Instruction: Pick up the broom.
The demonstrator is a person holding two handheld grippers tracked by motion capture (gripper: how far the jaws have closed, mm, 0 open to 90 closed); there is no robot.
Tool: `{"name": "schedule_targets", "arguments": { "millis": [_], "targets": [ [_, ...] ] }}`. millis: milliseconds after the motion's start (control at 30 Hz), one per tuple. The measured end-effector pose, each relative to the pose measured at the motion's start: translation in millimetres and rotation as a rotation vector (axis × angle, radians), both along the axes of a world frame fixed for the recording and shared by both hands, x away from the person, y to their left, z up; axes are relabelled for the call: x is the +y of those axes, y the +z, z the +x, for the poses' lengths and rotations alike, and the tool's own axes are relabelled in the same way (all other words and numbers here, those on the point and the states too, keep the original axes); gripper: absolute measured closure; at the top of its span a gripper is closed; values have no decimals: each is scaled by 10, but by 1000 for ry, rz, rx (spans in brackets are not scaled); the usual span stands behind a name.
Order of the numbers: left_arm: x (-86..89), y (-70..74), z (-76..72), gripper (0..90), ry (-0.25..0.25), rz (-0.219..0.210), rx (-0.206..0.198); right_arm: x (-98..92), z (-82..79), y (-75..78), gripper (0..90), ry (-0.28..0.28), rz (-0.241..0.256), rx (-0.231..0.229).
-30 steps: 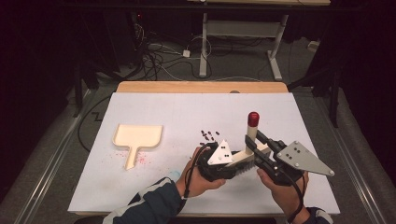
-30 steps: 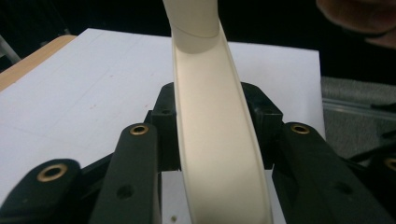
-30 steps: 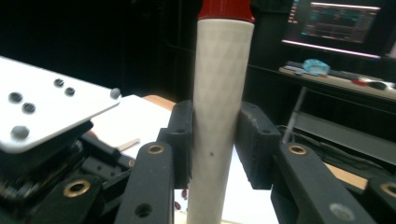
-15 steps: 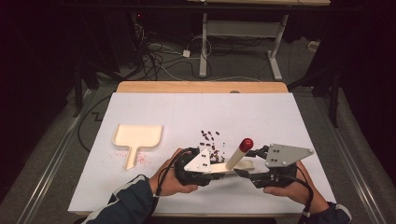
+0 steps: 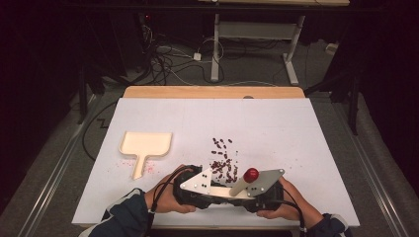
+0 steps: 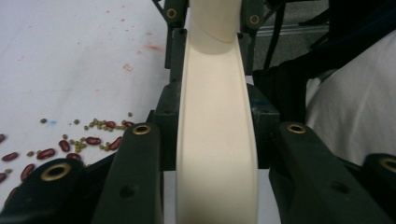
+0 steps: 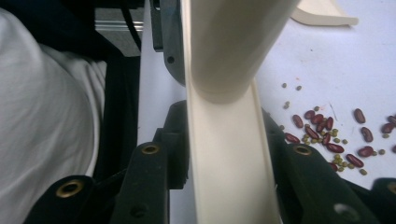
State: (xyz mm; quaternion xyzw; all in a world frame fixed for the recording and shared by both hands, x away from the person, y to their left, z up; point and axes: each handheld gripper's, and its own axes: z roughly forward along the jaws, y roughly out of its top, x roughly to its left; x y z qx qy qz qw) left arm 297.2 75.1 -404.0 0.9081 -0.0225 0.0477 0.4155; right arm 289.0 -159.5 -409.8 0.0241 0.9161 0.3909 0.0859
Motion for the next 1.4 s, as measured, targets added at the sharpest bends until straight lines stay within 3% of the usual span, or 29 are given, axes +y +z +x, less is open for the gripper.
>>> {"name": "schedule_targets", "arguments": {
  "millis": [67, 133, 167, 267, 367, 400, 433, 533, 633, 733, 867, 1033, 1233, 1400],
  "targets": [
    [38, 15, 19, 503, 39, -21, -4, -2, -2, 8, 674, -25, -15, -16],
    [154, 63, 48, 388, 139, -55, -31, -29, 17, 22, 674, -59, -11, -25],
    [154, 63, 48, 352, 139, -55, -31, -29, 17, 22, 674, -59, -11, -25],
    [316, 75, 60, 273, 231, -84, -65, -102, 81, 65, 674, -140, -9, -35],
    [490, 47, 55, 250, 319, -90, -108, -145, 116, 85, 674, -173, 0, -36],
    [616, 16, 48, 221, 374, -90, -129, -193, 156, 105, 674, -209, 19, -33],
    [616, 16, 48, 206, 374, -90, -129, -193, 156, 105, 674, -209, 19, -33],
    [828, -23, 39, 215, 457, -91, -157, -268, 216, 142, 674, -279, 28, -52],
    [1042, -73, 13, 220, 544, -92, -188, -318, 256, 174, 674, -314, 44, -64],
    [1242, -163, 0, 213, 616, -96, -189, -352, 287, 197, 674, -345, 49, -73],
    [1428, -317, -12, 192, 683, -26, -199, -469, 352, 244, 674, -417, 79, -86],
    [1582, -411, -62, 180, 735, -35, -158, -533, 397, 275, 675, -470, 88, -103],
    [1608, -440, -103, 180, 738, -22, -161, -611, 524, 236, 675, -541, 82, -119],
    [1604, -459, -120, 180, 734, -8, -157, -626, 613, 207, 675, -567, 67, -134]
  ]
}}
